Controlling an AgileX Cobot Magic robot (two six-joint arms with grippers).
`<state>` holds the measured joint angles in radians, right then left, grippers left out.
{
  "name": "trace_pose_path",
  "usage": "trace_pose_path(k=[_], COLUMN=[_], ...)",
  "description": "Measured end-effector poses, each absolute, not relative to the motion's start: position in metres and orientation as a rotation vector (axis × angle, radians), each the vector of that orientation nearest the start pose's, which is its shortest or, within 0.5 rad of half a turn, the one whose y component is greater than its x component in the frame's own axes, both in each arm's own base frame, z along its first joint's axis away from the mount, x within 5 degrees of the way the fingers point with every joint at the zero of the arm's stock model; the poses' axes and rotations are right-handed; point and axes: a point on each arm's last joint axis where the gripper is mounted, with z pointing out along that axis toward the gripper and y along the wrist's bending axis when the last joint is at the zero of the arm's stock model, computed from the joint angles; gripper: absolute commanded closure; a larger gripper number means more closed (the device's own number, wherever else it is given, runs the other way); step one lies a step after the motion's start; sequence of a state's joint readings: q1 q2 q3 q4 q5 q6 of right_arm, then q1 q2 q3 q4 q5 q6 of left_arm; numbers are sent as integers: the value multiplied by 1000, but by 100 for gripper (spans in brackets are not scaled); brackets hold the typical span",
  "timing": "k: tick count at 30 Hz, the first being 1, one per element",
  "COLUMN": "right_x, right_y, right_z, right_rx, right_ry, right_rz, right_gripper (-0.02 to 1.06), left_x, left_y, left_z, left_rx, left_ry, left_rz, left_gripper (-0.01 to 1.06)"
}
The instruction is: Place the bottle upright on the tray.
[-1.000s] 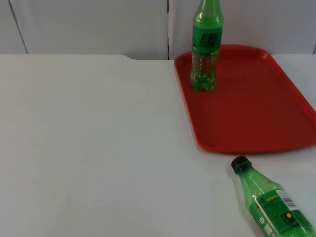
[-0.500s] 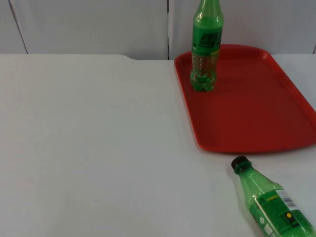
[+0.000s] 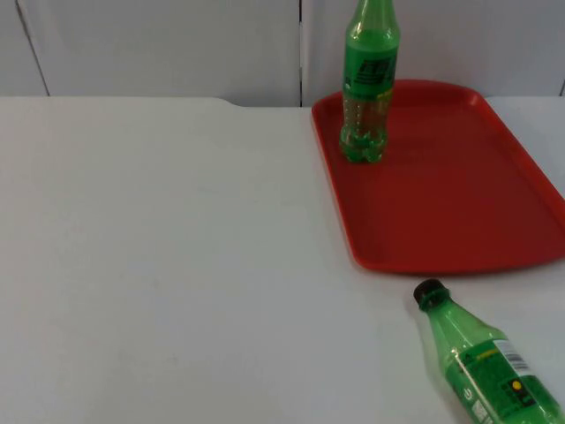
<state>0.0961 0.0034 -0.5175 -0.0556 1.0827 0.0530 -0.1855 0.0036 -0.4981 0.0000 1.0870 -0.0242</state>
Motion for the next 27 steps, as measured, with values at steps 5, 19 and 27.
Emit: trace_pose_path(k=[5,19,27], right_x=[-7,-7,-7], right_y=[-5,-5,-4], right_z=[280,280,280], right_rx=[-40,-61,-76], right_ry=[2051,2050,2050], right_rz=[26,16,16], right_gripper=[0,0,0], left_x=[-5,-5,-5], left_y=[1,1,1], left_z=[275,275,275], left_rx=[167,167,167], left_ry=[2072,2072,2072], left_rz=[-128,-128,-128], left_gripper=[0,0,0])
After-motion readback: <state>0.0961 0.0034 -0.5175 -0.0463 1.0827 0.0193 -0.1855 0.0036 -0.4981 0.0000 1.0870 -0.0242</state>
